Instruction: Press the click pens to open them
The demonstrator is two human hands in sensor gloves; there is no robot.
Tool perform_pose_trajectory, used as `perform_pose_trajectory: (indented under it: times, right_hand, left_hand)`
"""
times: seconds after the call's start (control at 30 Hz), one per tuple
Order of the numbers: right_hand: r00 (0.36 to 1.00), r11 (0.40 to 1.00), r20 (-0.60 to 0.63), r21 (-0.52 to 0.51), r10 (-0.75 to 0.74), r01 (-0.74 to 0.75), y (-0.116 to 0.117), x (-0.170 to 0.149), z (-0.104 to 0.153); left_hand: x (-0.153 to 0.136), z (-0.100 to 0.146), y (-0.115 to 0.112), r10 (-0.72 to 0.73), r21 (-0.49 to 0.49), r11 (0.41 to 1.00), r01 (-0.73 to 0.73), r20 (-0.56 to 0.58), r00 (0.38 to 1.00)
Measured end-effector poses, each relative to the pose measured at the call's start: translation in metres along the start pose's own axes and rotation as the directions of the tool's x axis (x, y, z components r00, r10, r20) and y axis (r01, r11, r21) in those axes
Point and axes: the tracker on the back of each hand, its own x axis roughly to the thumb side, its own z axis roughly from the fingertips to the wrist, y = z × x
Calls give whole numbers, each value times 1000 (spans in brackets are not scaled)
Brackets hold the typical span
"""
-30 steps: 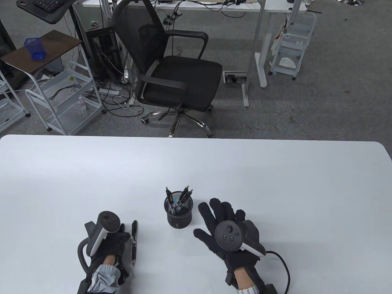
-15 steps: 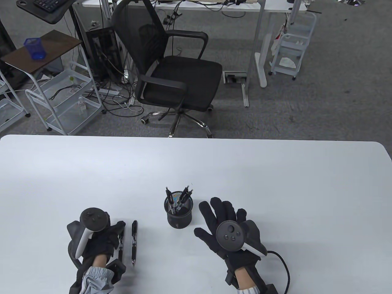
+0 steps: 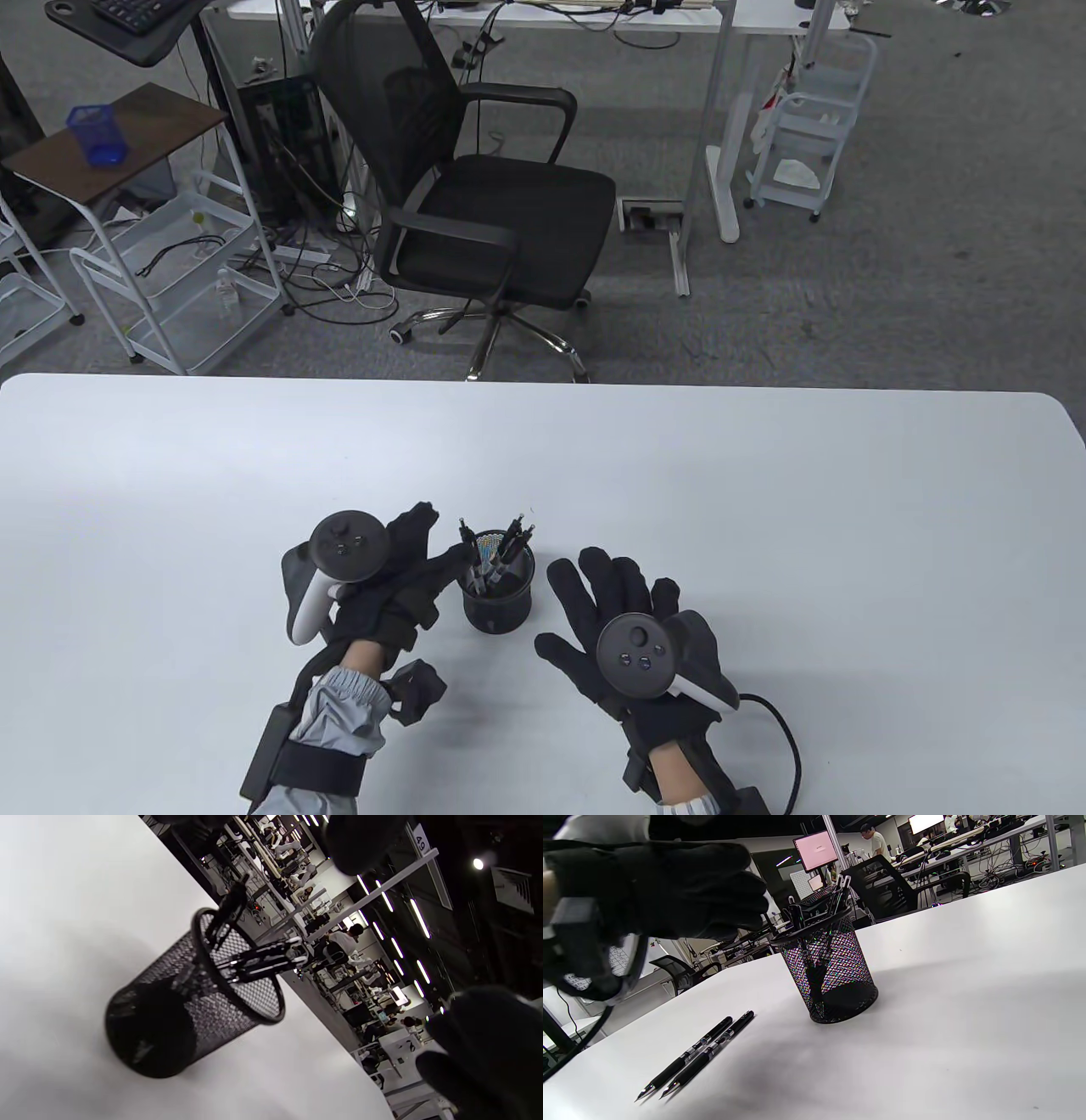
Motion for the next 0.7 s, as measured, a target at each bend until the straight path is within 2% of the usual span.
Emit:
perform_pose_trajectory:
  times: [0.13,0.33,0.43,0.7]
  right_hand:
    - [1000,1000,5,-9,0,1,-1,0,0]
    - [1000,1000,7,-8,-2,2,0,0,0]
    - [1000,1000,8,-11,-2,2,-1,1,0]
    - [1000,1000,6,-7,17,-17,0,2,-1]
  left_hand:
    - [-8,-22,-3,8,9,1000,-8,-51,999]
    - [-23,-39,-9,83,-6,996,-84,-95,992]
    - [-28,-43,-15,115,-44,992,-120,-98,988]
    - [-39,-43,-21,176,-22,983,-180,-111,978]
